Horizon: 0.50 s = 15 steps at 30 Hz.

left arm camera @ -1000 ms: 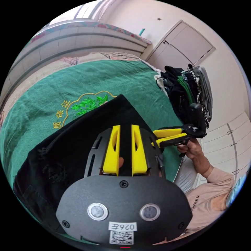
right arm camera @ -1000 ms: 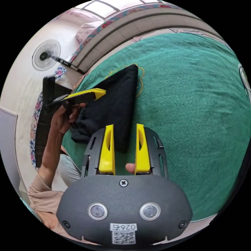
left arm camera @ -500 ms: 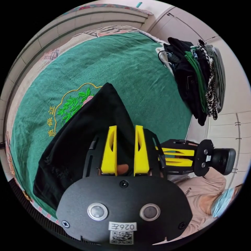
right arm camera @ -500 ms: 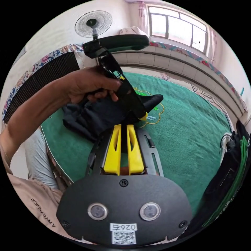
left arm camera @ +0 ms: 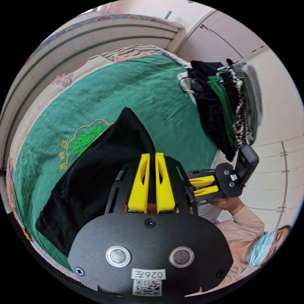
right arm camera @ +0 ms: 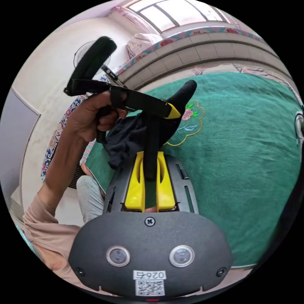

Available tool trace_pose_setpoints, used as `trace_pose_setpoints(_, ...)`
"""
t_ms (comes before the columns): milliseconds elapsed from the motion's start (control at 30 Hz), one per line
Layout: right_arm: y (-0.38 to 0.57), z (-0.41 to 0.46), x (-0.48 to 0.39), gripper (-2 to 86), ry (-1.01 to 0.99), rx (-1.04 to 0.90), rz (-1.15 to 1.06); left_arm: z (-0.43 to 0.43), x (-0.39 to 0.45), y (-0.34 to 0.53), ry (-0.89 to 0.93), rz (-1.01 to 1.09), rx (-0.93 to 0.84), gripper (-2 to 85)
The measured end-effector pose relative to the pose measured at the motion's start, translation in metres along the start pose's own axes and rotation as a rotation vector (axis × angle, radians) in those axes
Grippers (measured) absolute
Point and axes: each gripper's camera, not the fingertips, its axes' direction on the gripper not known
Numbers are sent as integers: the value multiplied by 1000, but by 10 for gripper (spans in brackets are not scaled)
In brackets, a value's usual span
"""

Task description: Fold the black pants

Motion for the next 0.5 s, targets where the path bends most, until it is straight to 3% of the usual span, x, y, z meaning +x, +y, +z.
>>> trace_pose_setpoints(167,69,-130,-51,10,183,137,-62,-25,49,-29,178,213,62,11)
trace_pose_setpoints(267,100,-151,-96,10,235,194,-106,-49,44,-21,223,271,78,12)
trace_pose_setpoints(433,116,-81,-191,16,189,214,-253,-104,-21,44,228,255,165,12)
trace_pose_setpoints(500,117,-10,-241,28,119,226,-355,-125,-62,79,203,199,208,12)
